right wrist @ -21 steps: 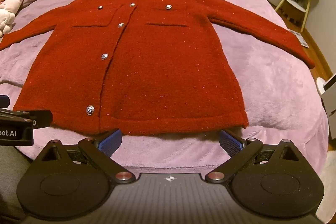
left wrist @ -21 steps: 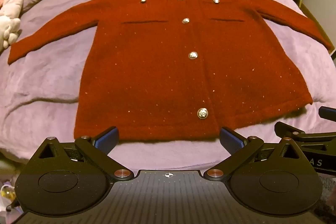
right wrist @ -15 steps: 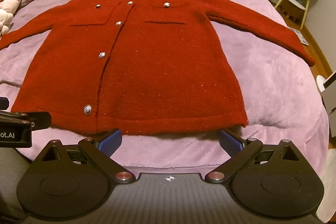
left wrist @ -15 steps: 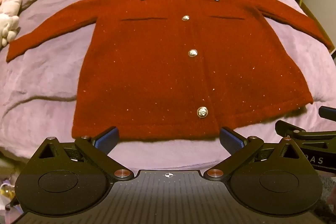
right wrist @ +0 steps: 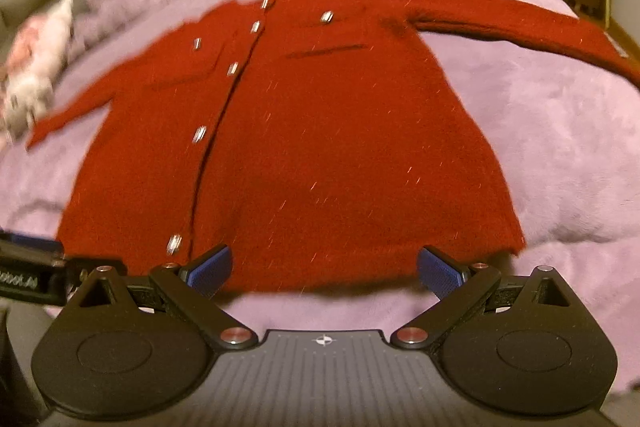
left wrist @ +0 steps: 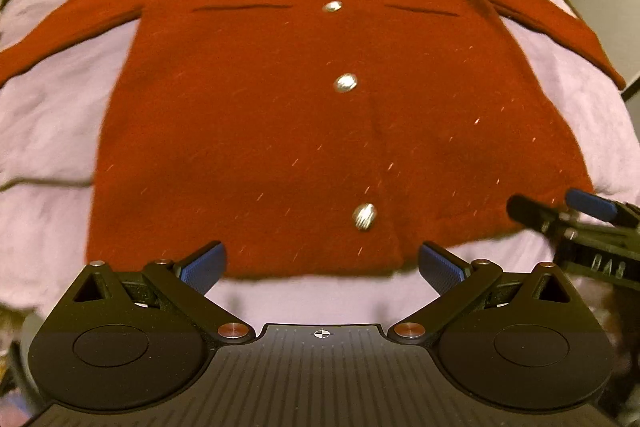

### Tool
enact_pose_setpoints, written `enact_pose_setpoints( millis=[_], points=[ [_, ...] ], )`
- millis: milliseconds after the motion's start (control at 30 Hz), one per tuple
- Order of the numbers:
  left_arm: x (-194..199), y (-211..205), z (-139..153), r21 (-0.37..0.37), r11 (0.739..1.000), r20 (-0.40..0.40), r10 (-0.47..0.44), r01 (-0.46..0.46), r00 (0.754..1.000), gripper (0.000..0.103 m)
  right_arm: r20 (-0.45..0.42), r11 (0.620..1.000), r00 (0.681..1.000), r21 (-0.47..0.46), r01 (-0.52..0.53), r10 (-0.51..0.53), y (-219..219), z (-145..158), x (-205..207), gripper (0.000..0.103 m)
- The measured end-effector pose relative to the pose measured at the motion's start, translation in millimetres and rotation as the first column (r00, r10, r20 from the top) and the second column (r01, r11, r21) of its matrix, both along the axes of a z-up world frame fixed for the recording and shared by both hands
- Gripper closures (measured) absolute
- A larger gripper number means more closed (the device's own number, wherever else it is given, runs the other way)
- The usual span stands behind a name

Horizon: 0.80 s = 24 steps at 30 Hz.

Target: Fold small clothes

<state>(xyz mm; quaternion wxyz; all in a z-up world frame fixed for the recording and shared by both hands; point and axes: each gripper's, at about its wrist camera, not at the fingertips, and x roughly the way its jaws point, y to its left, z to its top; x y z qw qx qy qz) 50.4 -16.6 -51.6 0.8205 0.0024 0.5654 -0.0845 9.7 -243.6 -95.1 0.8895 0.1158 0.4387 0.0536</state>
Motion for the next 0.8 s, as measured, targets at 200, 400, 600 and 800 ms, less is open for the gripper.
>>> enact_pose_setpoints(
  millis=[200,400,600,800],
  points=[
    [48,-13,-4,-0.046,0.996,0.197,-0.068,0.078,0.978,0.0,0.159,0.951,0.939,0.105,0.291,-0.305,-120,-9,56,0.004],
    [112,-47,-27,-0.049,0.991,0.227,-0.111,0.125,0.968,0.0,0.124,0.661,0.688,0.443,0.606,-0.715,-269,-33,108,0.007],
    [137,-62,-52,-0.083,0.992,0.215,-0.077,0.097,0.974,0.0,-0.021,0.418,0.532,0.593,0.688,-0.846,-331,-71,138,0.05],
    [146,-57,-62,-0.069,0.993,0.214,-0.078,0.095,0.974,0.0,-0.01,0.434,0.514,0.522,0.734,-0.858,-342,-74,159,0.087]
  ],
)
